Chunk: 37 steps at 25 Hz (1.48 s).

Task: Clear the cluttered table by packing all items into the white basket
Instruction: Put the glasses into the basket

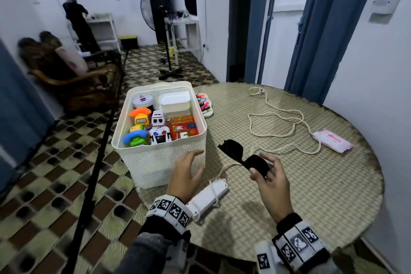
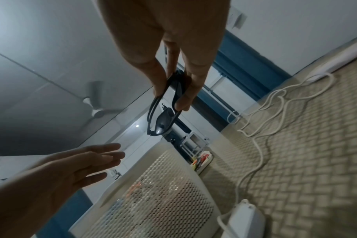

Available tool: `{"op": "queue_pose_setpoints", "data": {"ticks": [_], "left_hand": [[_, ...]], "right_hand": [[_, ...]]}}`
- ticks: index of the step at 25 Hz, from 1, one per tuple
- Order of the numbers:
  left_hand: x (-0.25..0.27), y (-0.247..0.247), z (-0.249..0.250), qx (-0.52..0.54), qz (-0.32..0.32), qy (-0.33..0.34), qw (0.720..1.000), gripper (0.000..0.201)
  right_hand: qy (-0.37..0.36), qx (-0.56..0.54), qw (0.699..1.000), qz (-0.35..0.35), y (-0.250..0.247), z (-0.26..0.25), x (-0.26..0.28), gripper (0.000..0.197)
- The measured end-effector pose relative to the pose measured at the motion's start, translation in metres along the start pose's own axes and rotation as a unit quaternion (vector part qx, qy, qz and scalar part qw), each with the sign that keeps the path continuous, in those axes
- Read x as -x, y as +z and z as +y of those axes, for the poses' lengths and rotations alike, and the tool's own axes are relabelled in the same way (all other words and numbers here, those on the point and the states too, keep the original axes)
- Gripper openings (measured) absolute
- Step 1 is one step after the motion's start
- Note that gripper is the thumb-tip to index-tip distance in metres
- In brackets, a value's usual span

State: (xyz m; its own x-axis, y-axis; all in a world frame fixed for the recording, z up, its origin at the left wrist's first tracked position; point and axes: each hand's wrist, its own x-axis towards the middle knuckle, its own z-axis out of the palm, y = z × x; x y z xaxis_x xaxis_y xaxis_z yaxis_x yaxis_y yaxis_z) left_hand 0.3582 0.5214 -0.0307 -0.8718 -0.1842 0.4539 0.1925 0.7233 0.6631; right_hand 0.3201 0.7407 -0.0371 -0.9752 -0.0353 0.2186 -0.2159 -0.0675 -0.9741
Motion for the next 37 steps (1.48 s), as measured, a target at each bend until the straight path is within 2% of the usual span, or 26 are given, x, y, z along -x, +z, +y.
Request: {"op": "queue_pose_setpoints", "data": {"ticks": [4,8,15,17,22,26,31,33,37], "left_hand": [[0.011,-0.046,-0.018,-0.009,0.042,-0.010,0.999,0.035],[0.014,-0.086,-0.044,-0.013,0.073,-0.012,0.997,0.042],[-0.030,-0.161,-0.107,-0.014,0.076,0.000,0.997,0.038],[-0.050,-0.182,-0.129,-0.020,0.063,0.007,0.998,0.044],[-0.088,-0.211,-0.171,-0.040,0.029,0.034,0.998,0.033],[-0.110,-0.216,-0.200,-0.038,0.016,0.031,0.999,0.025],[-0.140,-0.212,-0.227,-0.018,-0.026,0.008,0.999,0.027],[-0.158,-0.208,-0.239,-0.004,-0.055,0.009,0.998,0.032],[-0.203,-0.203,-0.256,-0.043,-0.128,0.015,0.991,0.055]], "right_hand": [[0.003,-0.024,1.000,-0.019,0.044,-0.014,0.002,0.051],[-0.004,-0.010,1.000,-0.019,0.091,-0.031,-0.014,0.045],[-0.045,0.048,0.997,0.037,0.185,-0.051,-0.068,0.043],[-0.054,0.067,0.995,0.056,0.212,-0.055,-0.084,0.044],[-0.063,0.100,0.989,0.084,0.254,-0.065,-0.109,0.043],[-0.069,0.125,0.985,0.095,0.278,-0.059,-0.131,0.042],[-0.062,0.146,0.983,0.092,0.296,-0.046,-0.164,0.040],[-0.052,0.156,0.983,0.086,0.301,-0.038,-0.183,0.040],[-0.027,0.177,0.983,0.052,0.307,-0.021,-0.228,0.040]]}}
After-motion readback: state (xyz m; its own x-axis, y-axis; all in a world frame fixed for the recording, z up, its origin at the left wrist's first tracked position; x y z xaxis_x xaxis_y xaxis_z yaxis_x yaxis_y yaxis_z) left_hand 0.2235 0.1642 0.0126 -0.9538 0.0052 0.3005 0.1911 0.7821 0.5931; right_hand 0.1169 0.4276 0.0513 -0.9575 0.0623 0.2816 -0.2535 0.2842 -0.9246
